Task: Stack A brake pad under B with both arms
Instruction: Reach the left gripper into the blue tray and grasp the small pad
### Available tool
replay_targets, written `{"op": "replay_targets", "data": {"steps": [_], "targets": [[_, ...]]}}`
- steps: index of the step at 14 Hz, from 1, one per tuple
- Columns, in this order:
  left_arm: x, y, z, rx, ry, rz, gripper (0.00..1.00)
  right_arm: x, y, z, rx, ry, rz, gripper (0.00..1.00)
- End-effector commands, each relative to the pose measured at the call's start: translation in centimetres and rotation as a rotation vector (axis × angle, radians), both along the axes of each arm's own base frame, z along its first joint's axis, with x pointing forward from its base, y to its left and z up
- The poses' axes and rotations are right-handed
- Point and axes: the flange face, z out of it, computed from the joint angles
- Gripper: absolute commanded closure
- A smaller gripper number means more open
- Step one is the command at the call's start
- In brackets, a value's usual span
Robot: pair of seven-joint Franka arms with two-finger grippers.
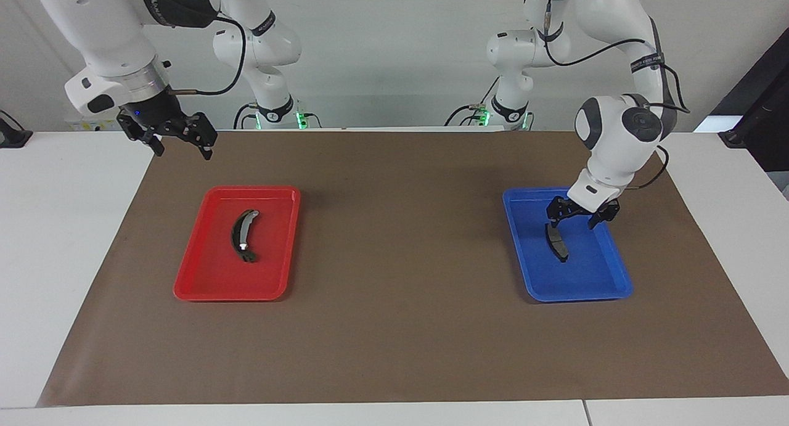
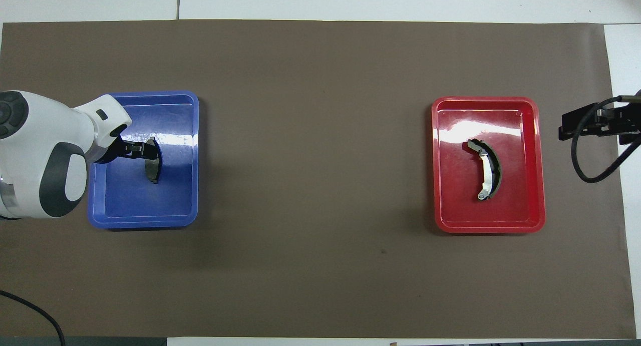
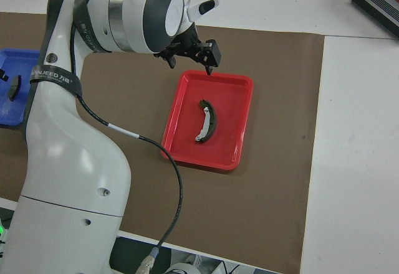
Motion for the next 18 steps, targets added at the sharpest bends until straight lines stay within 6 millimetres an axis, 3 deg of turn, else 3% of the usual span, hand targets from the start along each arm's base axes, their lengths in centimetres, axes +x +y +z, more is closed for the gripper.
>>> {"op": "replay_targets", "data": {"steps": [1,5,7,10,11,12,13,15,17,18], "targets": [[-1.7,-0.1,-3.7,-0.009,-0.015,0.0,0.05,-0.7,-0.2,0.1,0.01,-0.008,0.013,0.0],[-3.0,0.0,-6.7,-0.006,0.037,0.003,0.08,-1.0,-0.5,-0.5,0.01,-0.006,0.018,0.0],[-2.8,-0.1,-6.6,-0.006,0.037,0.002,0.27,-2.0,-0.4,-2.8,0.013,-0.023,0.027,0.0],[-2.5,-0.2,-6.3,-0.006,0.034,-0.009,0.83,-2.3,-0.2,-9.7,0.019,-0.031,0.096,0.0],[-2.4,-0.2,-6.0,-0.006,0.031,-0.006,0.93,-1.9,0.1,-12.2,0.021,-0.017,0.129,0.0],[-2.0,-0.4,-5.3,-0.006,0.025,-0.004,0.99,-1.5,0.3,-14.9,0.023,-0.015,0.149,0.0],[-1.6,-0.5,-4.1,-0.005,0.032,-0.006,0.99,-1.5,0.2,-17.5,0.022,-0.027,0.16,0.0],[0.4,-1.3,0.2,-0.001,0.063,-0.017,0.99,-2.5,0.1,-22.3,0.016,-0.08,0.206,0.0],[1.3,-6.0,3.6,0.0,0.061,-0.089,0.99,-3.1,-0.2,-25.3,0.015,-0.083,0.233,0.0],[1.1,-9.1,4.0,-0.002,0.048,-0.137,0.99,-3.0,-0.2,-26.0,0.013,-0.09,0.266,0.0]]}}
